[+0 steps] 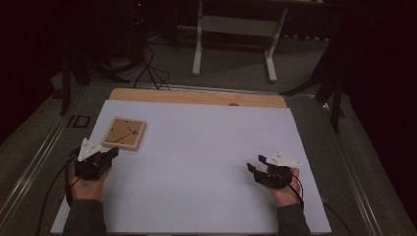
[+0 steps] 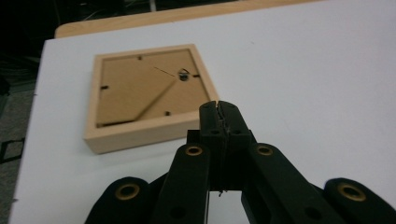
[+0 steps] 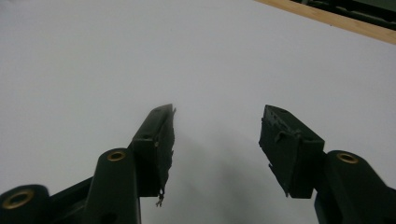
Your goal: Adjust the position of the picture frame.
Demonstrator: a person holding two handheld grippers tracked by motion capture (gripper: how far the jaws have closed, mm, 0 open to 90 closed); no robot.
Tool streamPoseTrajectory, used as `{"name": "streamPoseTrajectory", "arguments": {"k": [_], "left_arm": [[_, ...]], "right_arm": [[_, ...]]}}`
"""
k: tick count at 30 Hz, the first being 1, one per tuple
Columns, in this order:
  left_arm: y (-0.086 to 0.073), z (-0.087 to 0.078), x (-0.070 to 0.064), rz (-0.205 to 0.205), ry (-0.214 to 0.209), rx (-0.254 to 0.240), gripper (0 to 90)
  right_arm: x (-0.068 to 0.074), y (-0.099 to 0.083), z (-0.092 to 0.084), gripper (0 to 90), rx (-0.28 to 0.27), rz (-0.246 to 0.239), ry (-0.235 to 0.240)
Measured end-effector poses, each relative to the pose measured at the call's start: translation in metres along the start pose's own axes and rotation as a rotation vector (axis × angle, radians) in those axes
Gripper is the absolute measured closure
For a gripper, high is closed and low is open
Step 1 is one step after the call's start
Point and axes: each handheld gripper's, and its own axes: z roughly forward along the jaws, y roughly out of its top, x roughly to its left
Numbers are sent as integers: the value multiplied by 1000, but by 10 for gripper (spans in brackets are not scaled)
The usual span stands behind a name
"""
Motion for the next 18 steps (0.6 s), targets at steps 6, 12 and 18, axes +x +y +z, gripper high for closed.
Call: {"name": "streamPoseTrajectory", "arguments": {"k": [6,12,18], "left_arm": [[11,6,15,-6,45,1,898],[15,20,31,-47,84,18,898],[18,31,46,-47,119,45,898]], "right_arm": [[0,0,-1,435,-7,1,0],[1,1,0,432,-6,-6,-1],[0,1,-1,430,-11,0,-2]]}}
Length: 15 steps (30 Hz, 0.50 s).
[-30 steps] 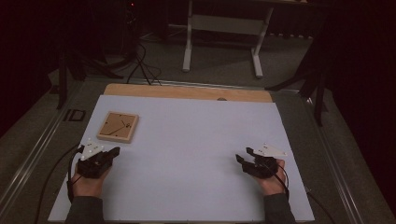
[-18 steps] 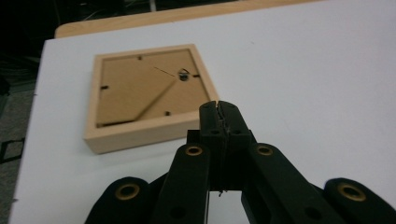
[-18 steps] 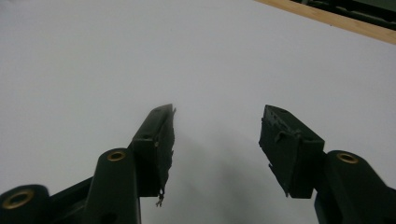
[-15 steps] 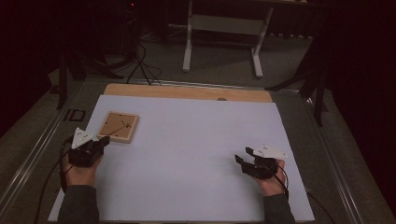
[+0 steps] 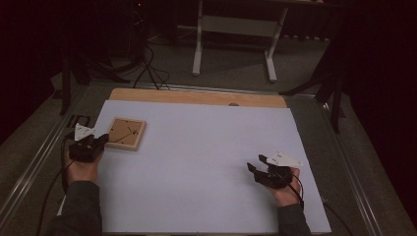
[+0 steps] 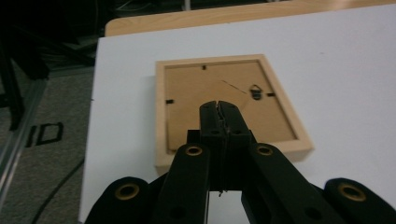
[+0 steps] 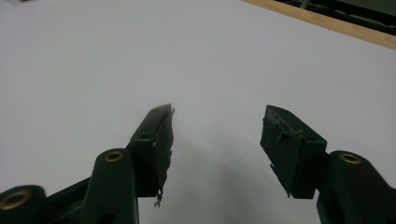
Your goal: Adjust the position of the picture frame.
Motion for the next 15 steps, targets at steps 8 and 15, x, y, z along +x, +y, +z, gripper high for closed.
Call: {"name": "streamPoseTrajectory", "arguments": {"k": [8,15], "left_arm": [[2,16,11,3,9,24,897],[7,28,17,-11,7,18,882]], "right_arm": [[1,0,1,427,4,-10,2],[1,0,2,425,4,-11,6]]}}
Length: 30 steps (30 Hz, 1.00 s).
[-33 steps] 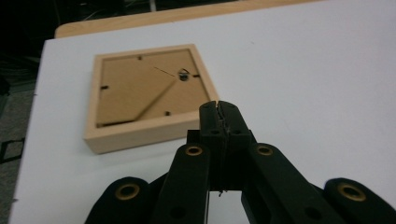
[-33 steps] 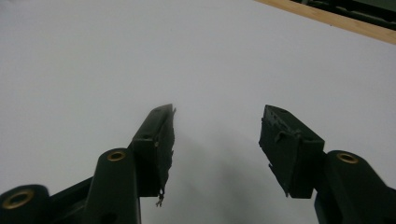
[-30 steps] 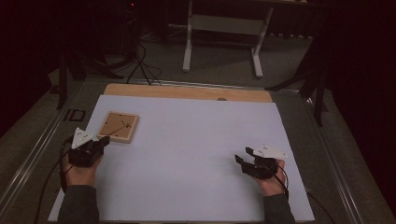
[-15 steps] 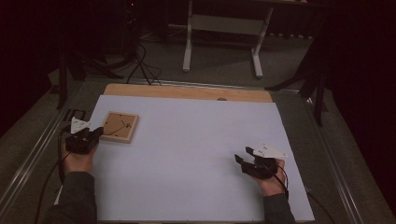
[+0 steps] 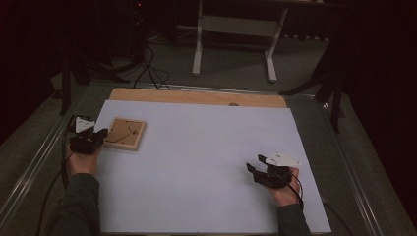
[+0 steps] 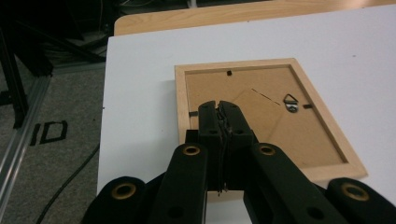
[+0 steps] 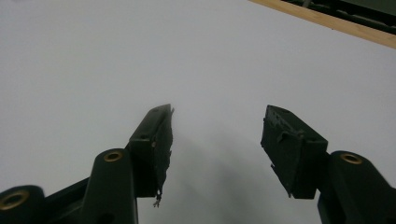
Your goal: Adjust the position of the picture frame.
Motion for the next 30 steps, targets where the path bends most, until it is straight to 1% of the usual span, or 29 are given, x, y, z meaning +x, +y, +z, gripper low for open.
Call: {"name": "streamPoseTrajectory", "arguments": {"k": [4,5,7,10,12,15,17,19,21,22,23,24,27,28,29,30], "left_arm": [[1,6,-1,9,-5,15,882],[2,10,-2,21,-9,26,882],[3,14,-3,27,-6,31,883],[2,20,-4,11,-13,40,882],[0,25,-4,6,-26,54,864],[-1,29,-7,16,-42,58,803],[-1,31,-8,13,-50,49,748],[-1,32,-7,3,-73,43,692],[-2,33,-5,-9,-78,38,637],[-2,33,-5,-9,-78,38,625],[-2,33,-4,-15,-99,35,625],[-2,34,-4,-11,-106,36,594],[-1,34,-2,-5,-125,41,565],[1,34,-2,4,-128,50,552],[3,35,-3,18,-119,65,520],[3,35,-3,18,-119,65,486]], "right_arm": [[0,0,0,425,0,-2,0],[0,0,0,425,0,-4,1],[0,0,0,424,4,-3,0],[0,0,1,424,5,-3,-1],[-1,0,0,424,5,-2,-1],[-1,-1,0,422,7,-2,-4],[-1,-1,0,420,8,0,-5],[-1,-1,0,419,8,-1,-5],[-1,-1,0,418,10,-1,-3],[-1,-1,0,418,10,-1,-3],[-1,-1,0,417,11,-3,-3],[-1,-2,0,416,12,-1,-2],[-2,-2,0,415,14,0,-1],[-2,-2,1,415,14,0,-1],[-2,-2,1,414,15,1,0],[-2,-2,1,414,15,1,0]]}}
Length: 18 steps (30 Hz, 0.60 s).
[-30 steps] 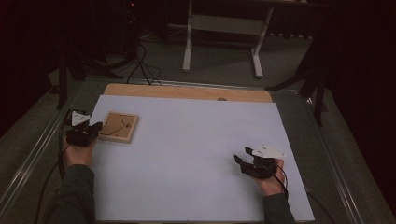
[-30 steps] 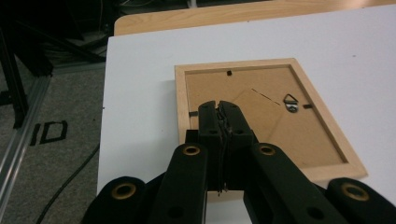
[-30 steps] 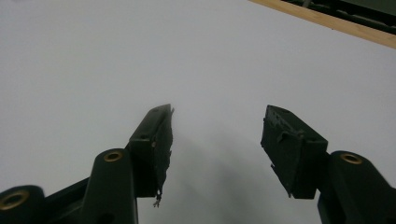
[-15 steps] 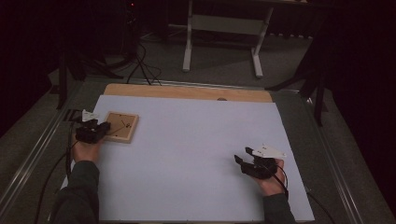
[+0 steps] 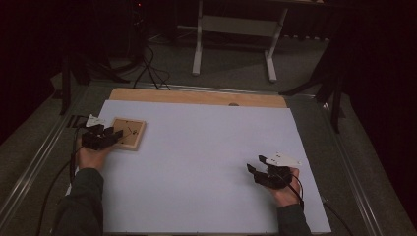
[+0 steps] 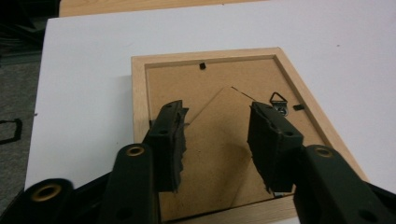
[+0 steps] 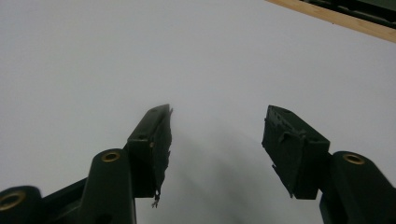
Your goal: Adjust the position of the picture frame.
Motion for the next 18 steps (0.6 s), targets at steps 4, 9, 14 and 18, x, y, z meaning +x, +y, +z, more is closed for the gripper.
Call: {"name": "streamPoseTrajectory", "arguments": {"k": [4,9,14,18], "left_arm": [[3,4,-2,26,9,50,415],[2,5,1,-4,-11,56,406],[1,2,3,-23,-43,62,504],[-2,-2,-2,1,-78,69,525]], "right_arm": [[0,0,0,413,3,-2,0],[-1,-2,-1,411,3,1,-1],[-1,-2,-2,409,2,3,-2],[-1,-2,-2,409,2,5,-2]]}}
